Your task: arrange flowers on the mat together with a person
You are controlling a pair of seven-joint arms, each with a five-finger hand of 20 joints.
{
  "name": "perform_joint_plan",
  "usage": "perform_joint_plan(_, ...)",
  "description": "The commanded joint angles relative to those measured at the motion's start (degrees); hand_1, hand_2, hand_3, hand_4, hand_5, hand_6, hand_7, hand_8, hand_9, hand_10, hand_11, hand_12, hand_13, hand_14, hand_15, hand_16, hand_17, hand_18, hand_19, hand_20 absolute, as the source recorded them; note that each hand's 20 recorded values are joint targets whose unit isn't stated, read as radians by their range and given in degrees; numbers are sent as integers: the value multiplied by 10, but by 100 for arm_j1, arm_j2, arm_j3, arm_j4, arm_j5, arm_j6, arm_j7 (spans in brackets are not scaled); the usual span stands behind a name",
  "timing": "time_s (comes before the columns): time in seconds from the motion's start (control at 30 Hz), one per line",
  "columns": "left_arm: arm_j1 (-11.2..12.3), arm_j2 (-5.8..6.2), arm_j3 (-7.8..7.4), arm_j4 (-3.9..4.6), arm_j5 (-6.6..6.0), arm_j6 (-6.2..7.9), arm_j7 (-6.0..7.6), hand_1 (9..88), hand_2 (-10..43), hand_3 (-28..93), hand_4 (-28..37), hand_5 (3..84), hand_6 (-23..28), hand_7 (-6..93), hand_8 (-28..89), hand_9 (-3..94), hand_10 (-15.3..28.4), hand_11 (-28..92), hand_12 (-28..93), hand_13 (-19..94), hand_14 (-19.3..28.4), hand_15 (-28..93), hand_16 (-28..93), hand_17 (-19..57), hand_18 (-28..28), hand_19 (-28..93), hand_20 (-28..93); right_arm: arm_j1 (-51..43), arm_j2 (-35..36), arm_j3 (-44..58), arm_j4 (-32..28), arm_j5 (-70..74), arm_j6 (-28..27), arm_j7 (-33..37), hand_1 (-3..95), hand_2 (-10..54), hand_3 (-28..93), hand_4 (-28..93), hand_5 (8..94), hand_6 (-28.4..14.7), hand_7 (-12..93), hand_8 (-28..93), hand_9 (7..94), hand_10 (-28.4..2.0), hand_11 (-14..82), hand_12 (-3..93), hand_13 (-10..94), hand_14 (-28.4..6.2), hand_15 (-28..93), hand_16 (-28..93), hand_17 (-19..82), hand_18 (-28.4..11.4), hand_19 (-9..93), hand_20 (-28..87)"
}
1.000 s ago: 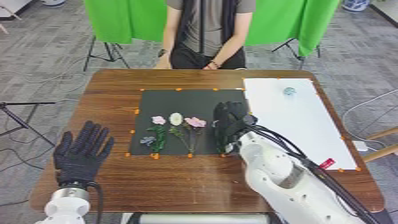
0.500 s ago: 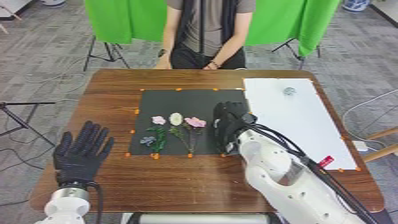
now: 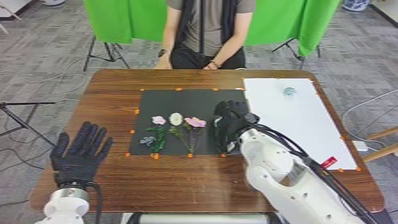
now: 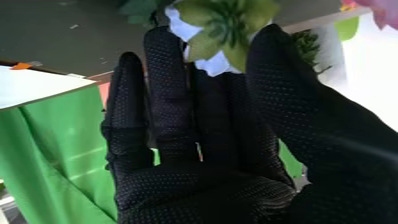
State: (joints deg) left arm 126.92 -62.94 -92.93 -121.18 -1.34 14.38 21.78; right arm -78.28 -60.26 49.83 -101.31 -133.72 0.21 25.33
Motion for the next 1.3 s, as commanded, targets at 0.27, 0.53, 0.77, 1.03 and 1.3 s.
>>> perform_joint_plan(0.27, 93, -49, 5, 41, -14, -97, 11, 231, 145, 753, -283, 472, 82, 127, -104, 399, 132, 176, 55, 294, 142, 248, -67, -65, 148, 377, 88, -132, 144, 315, -533, 428, 345, -8, 436, -95, 799, -283, 557, -22, 220, -152, 570, -148, 162, 163, 494, -126, 472, 179, 200, -206, 714, 253)
perform_joint_plan(0.53, 129, -29, -29, 16, -46, -116, 101, 230, 144, 752, -283, 472, 83, 126, -104, 398, 131, 177, 55, 294, 141, 245, -67, -65, 149, 376, 90, -499, 402, 1397, -1076, 2453, 689, -466, 343, 6, 802, -278, 528, -37, 194, -134, 527, -164, 143, 160, 462, -140, 384, 154, 186, -201, 678, 224)
perform_joint_plan(0.77, 144, -24, -75, 14, -41, -183, 125, 227, 141, 751, -283, 460, 80, 126, -104, 392, 131, 173, 56, 293, 141, 242, -66, -65, 149, 375, 90, -1238, 723, 2899, -1257, 6567, 485, -1211, 294, 68, 793, -266, 513, -38, 172, -125, 475, -139, 85, 136, 413, -146, 179, 179, 140, -197, 550, 147)
perform_joint_plan(1.03, 159, -13, -127, 23, -48, -224, 160, 224, 142, 749, -283, 462, 82, 126, -103, 392, 131, 173, 56, 294, 140, 240, -65, -64, 149, 372, 91, -2219, 872, 4068, -1412, 8489, 345, -1699, 273, 82, 796, -258, 494, -26, 154, -119, 453, -119, 52, 116, 375, -132, 113, 176, 131, -187, 466, 126)
perform_joint_plan(1.3, 181, -47, -207, 26, 22, -253, 210, 219, 144, 752, -283, 464, 83, 124, -102, 392, 131, 174, 56, 295, 138, 239, -64, -64, 149, 372, 92, -3657, 445, 5101, -1971, 8801, 31, -1871, 255, 91, 802, -258, 475, -23, 144, -114, 438, -116, 49, 107, 354, -129, 104, 162, 128, -180, 414, 122)
